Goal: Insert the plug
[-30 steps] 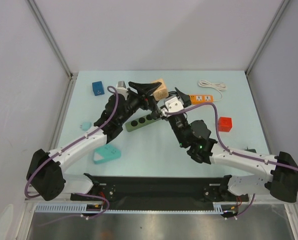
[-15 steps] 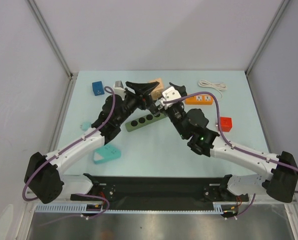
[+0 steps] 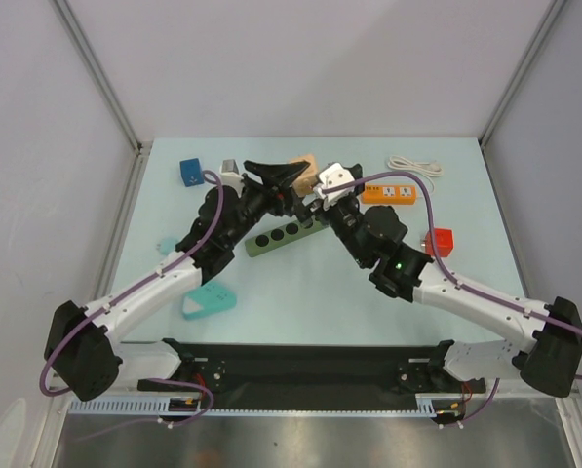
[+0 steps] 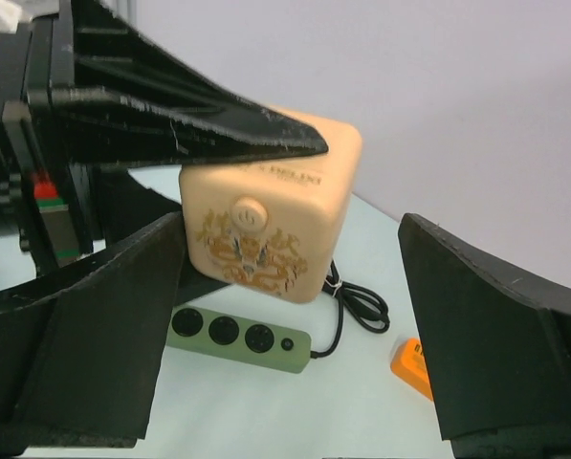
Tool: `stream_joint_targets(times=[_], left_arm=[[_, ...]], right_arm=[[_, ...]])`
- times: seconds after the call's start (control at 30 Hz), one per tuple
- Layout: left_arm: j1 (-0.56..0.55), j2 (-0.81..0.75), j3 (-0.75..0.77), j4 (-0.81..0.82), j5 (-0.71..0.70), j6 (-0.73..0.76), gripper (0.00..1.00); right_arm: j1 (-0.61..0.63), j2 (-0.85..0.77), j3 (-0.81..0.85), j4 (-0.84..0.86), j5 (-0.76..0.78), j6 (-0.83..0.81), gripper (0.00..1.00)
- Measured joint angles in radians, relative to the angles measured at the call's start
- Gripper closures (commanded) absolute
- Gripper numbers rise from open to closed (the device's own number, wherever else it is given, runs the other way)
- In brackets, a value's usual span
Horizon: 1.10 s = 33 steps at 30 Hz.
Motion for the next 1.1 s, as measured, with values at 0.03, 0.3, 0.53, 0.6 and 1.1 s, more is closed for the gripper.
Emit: stream_joint_targets(times=[0.03, 0.3, 0.53, 0.6, 1.1], left_arm=[[-0.002, -0.001, 0.0, -0.002, -0.006, 0.0, 1.0], [-0.015, -0.005, 0.0, -0.016, -0.043, -0.001, 1.0], [-0.019, -0.022, 0.0, -0.015, -0.051, -0.002, 0.93], [-0.019, -0.026, -0.003, -0.003, -0.05, -0.002, 0.67], [-0.001, -0.211, -0.171, -0.103, 0.031, 0.058, 0.01]], right_arm=[[0.002, 0.01, 0.011, 0.005, 0.007, -0.001, 0.04], [0.014, 0.112, 0.077, 0.038, 0.082, -0.013, 0.08], [0.018, 0.127, 0.078, 0.069, 0.074, -0.011, 0.84], [0.018, 0.126, 0.078, 0.08, 0.061, -0.018, 1.0], [-0.2, -0.036, 0.003, -0.007, -0.225, 0.164, 1.0]])
